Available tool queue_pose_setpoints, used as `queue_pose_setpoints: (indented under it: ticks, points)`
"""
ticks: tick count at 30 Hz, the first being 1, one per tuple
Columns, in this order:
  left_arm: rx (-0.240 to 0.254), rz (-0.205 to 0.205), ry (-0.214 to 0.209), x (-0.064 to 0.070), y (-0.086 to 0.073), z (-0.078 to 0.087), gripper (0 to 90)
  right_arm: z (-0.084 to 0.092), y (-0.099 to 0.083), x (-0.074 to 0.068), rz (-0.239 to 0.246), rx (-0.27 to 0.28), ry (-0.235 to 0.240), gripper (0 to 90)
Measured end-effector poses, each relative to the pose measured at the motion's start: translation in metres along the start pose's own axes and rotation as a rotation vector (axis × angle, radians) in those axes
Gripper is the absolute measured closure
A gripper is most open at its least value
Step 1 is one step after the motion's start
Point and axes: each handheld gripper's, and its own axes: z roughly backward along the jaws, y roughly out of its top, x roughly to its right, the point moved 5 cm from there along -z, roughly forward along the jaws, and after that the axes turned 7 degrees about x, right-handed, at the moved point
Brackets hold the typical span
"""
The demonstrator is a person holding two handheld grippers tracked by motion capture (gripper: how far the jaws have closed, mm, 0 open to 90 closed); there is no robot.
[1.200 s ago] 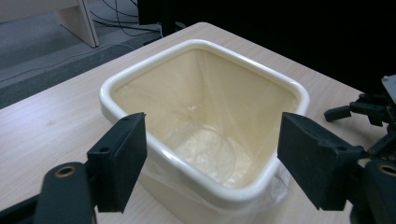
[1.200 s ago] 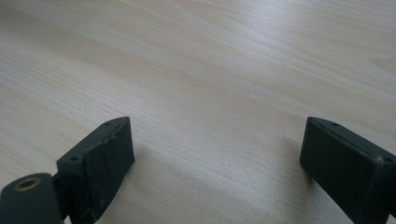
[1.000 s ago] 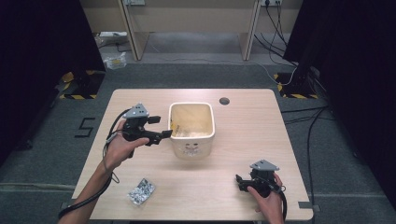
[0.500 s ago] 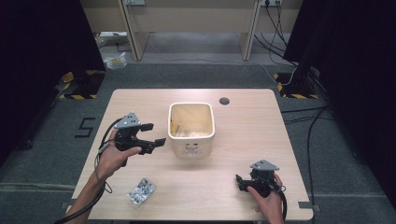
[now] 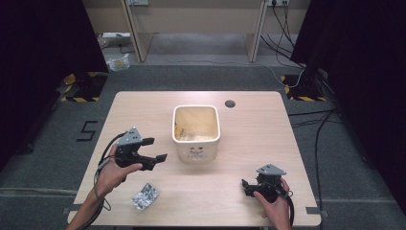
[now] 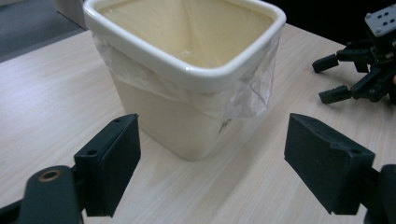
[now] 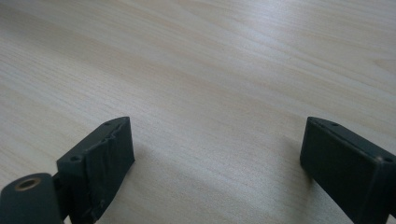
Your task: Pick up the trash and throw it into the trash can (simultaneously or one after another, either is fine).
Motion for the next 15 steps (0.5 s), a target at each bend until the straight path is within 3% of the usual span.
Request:
queue_pose_setpoints:
  ticks: [15]
  points:
    - [-0.042, 0.027, 0.026, 0.005, -0.042, -0.002, 18.0, 0.000, 0.000, 0.000, 0.000, 0.000, 0.000, 10.1]
